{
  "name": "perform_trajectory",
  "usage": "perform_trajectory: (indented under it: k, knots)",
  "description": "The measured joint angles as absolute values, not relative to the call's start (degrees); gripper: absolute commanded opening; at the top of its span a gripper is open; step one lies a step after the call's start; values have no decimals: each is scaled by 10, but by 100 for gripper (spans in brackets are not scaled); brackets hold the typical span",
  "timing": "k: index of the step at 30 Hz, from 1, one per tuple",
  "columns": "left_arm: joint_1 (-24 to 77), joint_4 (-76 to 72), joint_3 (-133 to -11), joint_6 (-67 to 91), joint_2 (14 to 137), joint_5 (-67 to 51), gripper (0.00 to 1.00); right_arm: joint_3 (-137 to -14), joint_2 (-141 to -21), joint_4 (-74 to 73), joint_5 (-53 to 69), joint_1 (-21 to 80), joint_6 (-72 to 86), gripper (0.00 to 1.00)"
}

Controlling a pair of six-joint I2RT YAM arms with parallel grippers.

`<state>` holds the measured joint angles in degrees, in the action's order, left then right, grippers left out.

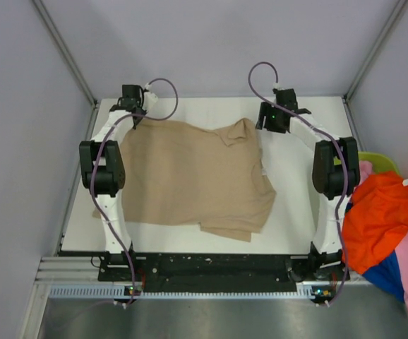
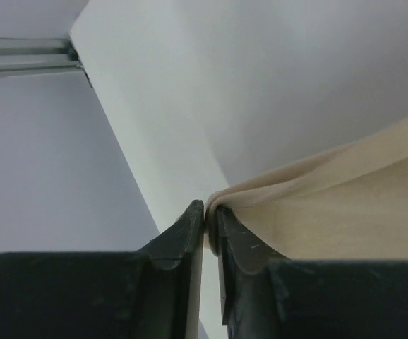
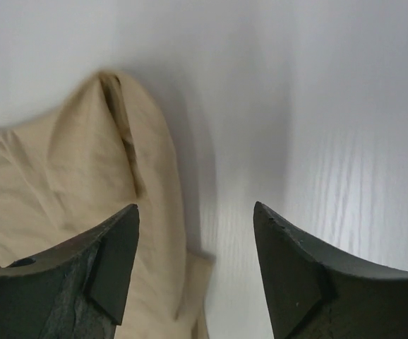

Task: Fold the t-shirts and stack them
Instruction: Flatten out the tshirt

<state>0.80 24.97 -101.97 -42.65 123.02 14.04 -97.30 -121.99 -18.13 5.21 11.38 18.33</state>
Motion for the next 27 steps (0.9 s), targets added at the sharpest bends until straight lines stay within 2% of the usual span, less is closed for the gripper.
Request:
perform_trajectory:
  k: [2, 4, 8, 11, 19, 21, 23, 27]
  knots:
    - [8, 251, -1042, -412, 1242, 147, 66, -918, -1179, -202, 37, 116, 180, 71]
    - [8, 255, -1061, -392, 1250, 151, 73, -856, -1129, -221, 18, 122, 178, 73]
    - [7, 272, -1065, -365, 1238, 131, 75, -757, -1034, -272, -31, 157, 177, 73]
    - [6, 289, -1011, -366, 1176, 89, 74, -710, -967, -309, -55, 199, 178, 73]
    - [-3, 382, -731, -503, 829, 12, 72, -540, -783, -329, -36, 235, 218, 71]
    - [-19, 398, -663, -539, 786, 13, 72, -497, -786, -312, -9, 238, 234, 65]
    - [-39, 419, -596, -573, 771, 16, 71, -471, -817, -293, 14, 241, 245, 49]
    - [-65, 463, -506, -618, 766, 21, 71, -486, -884, -268, 29, 243, 249, 0]
